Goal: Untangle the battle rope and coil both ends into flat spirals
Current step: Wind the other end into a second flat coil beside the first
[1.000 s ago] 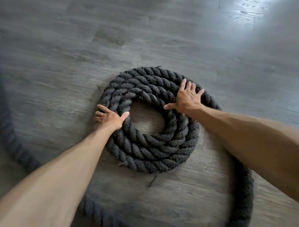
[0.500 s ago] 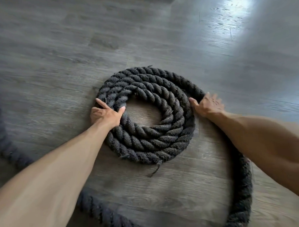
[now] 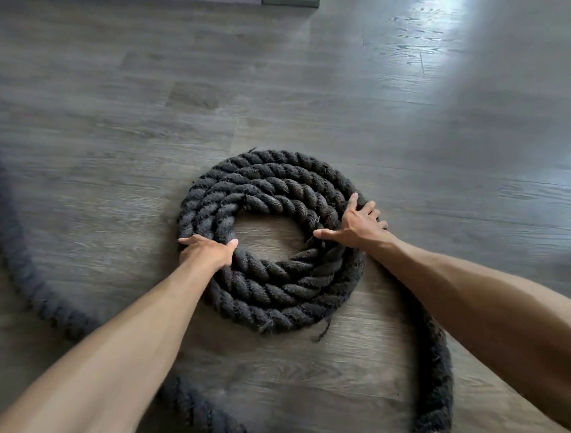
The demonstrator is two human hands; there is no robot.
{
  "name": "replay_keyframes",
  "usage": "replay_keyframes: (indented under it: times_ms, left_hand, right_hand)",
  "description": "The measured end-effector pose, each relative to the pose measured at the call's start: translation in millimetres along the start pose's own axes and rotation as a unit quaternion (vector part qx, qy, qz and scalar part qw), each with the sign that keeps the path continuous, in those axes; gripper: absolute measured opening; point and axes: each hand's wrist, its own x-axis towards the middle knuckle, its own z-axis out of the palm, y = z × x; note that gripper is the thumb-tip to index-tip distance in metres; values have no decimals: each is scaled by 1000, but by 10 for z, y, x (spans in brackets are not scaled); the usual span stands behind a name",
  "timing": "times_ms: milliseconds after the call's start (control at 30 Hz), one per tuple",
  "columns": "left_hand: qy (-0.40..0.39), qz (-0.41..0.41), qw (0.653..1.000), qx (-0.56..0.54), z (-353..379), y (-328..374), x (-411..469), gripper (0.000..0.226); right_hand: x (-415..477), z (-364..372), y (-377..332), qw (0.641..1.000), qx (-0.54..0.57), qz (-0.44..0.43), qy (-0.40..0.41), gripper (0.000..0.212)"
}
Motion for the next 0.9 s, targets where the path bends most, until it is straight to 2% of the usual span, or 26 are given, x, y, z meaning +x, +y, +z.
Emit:
replay_keyframes:
  times_ms: [67, 100, 200, 267, 333, 500, 667, 733, 800, 900]
  left_hand:
    - [14, 21, 998, 56, -113, 12, -43, 105]
    - [53, 48, 994, 86, -183, 48, -57, 105]
    - [192, 203, 949, 145, -411, 308, -47, 123]
    - [189, 290, 925, 154, -521, 566, -22, 134]
    - [170, 337, 908, 182, -551, 806, 1, 143]
    - [167, 372, 877, 255, -320, 884, 89, 152]
    - [192, 408, 838, 307, -275, 607, 345, 162]
    - [178, 414, 844, 290, -252, 420, 462, 164]
    - [180, 407, 864, 237, -200, 207, 530, 161]
    - [199, 394, 878, 188, -180, 70, 609, 161]
  right_hand:
    - [28, -10, 25, 1000, -14, -19, -2, 145]
    - [45, 10, 42, 999, -20, -27, 1, 143]
    - [91, 119, 111, 998, -29, -49, 30, 138]
    - [128, 181, 176, 996, -35, -69, 51, 134]
    - [152, 222, 235, 992, -45, -96, 66, 128]
    - [178, 311, 214, 979, -69, -181, 61, 112]
    - [195, 349, -132, 942, -125, -310, 22, 111]
    - [233, 308, -328, 930, -133, -341, 16, 115]
    - [246, 242, -449, 933, -114, -342, 10, 123]
    - [167, 281, -456, 962, -51, -266, 41, 123]
